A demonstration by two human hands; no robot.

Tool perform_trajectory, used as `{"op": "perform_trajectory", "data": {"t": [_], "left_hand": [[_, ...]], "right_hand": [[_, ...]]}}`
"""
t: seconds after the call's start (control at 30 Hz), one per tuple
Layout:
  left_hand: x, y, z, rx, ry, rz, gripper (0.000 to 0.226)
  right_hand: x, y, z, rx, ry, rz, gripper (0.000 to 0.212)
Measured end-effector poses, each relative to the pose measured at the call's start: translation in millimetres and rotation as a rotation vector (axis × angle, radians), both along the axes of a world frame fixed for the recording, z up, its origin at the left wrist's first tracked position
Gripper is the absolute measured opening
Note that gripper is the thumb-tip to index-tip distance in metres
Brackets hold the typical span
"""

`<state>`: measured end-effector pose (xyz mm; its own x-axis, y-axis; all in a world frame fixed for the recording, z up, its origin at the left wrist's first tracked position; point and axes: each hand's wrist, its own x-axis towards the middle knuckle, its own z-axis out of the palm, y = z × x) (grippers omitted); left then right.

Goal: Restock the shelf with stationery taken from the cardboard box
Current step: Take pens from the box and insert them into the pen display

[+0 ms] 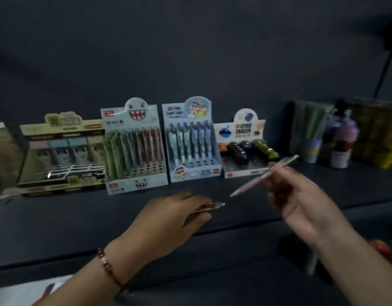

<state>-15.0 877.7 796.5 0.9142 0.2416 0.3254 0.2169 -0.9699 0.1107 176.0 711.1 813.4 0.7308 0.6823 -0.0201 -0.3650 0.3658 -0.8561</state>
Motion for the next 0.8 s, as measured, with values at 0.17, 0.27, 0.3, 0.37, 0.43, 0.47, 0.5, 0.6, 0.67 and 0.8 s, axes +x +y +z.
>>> {"op": "perform_trajectory", "data": {"t": [0.17, 0.27, 0.3, 0.37, 0.43, 0.47, 0.5, 0.6, 0.67, 0.8], "left_hand": [[-0.6, 48.2, -6.4, -0.008, 0.030, 0.094, 0.044], [-4.6, 74.1, -5.1, 0.004, 0.064, 0.163, 0.044], [-7.3, 82.9, -4.1, 0.003, 0.092, 0.189, 0.045], [-13.2, 99.8, -2.4, 0.002, 0.140, 0.220, 0.046], [-19.3, 112.8, -4.0, 0.014, 0.149, 0.228, 0.047], [-21.6, 118.0, -6.8, 0.021, 0.143, 0.226, 0.048], [-23.7, 122.1, -10.0, 0.029, 0.123, 0.220, 0.048], [-28.1, 127.9, -15.2, 0.037, 0.004, 0.189, 0.044], [-28.6, 129.5, -16.1, 0.039, -0.024, 0.168, 0.042], [-31.3, 132.7, -16.5, -0.011, -0.006, 0.152, 0.040]], "right_hand": [[15.5, 70.2, 10.8, -0.028, -0.121, 0.055, 0.012], [15.0, 111.9, 12.5, -0.075, -0.231, 0.097, 0.007], [12.9, 125.3, 14.4, -0.094, -0.284, 0.102, 0.008], [7.4, 151.1, 19.1, -0.138, -0.426, 0.094, 0.009], [-0.2, 174.9, 21.5, -0.170, -0.557, 0.087, 0.008], [-4.0, 185.6, 22.0, -0.173, -0.601, 0.089, 0.006], [-7.5, 195.2, 22.2, -0.173, -0.639, 0.088, 0.004], [-15.8, 220.2, 22.5, -0.182, -0.768, 0.052, 0.002], [-21.1, 232.9, 24.1, -0.187, -0.867, 0.015, 0.003], [-35.0, 255.6, 24.7, -0.231, -1.092, -0.033, 0.010]]}}
